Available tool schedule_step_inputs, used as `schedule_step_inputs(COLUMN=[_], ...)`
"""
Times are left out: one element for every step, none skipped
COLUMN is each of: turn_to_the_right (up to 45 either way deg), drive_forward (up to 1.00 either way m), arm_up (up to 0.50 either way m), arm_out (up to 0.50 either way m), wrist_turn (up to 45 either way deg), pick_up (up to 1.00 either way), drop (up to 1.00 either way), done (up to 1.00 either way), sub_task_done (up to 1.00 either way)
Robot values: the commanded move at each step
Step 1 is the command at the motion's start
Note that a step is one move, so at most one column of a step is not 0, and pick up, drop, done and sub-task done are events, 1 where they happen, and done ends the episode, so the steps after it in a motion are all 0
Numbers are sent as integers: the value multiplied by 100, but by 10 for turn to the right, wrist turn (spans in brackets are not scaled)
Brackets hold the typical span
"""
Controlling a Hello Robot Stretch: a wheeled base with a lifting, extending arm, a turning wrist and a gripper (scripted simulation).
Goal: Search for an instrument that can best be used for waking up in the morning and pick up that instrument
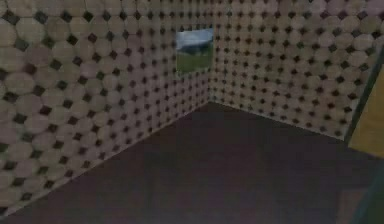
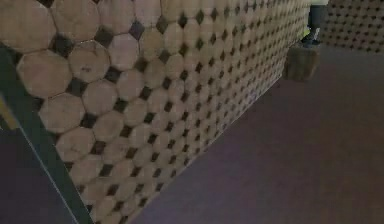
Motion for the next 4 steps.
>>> schedule_step_inputs(turn_to_the_right=[0,450,90,0], drive_forward=[75,0,0,100], arm_up=[0,0,0,0], arm_out=[0,0,0,0], wrist_turn=[0,0,0,0], pick_up=[0,0,0,0], drop=[0,0,0,0], done=[0,0,0,0], sub_task_done=[0,0,0,0])
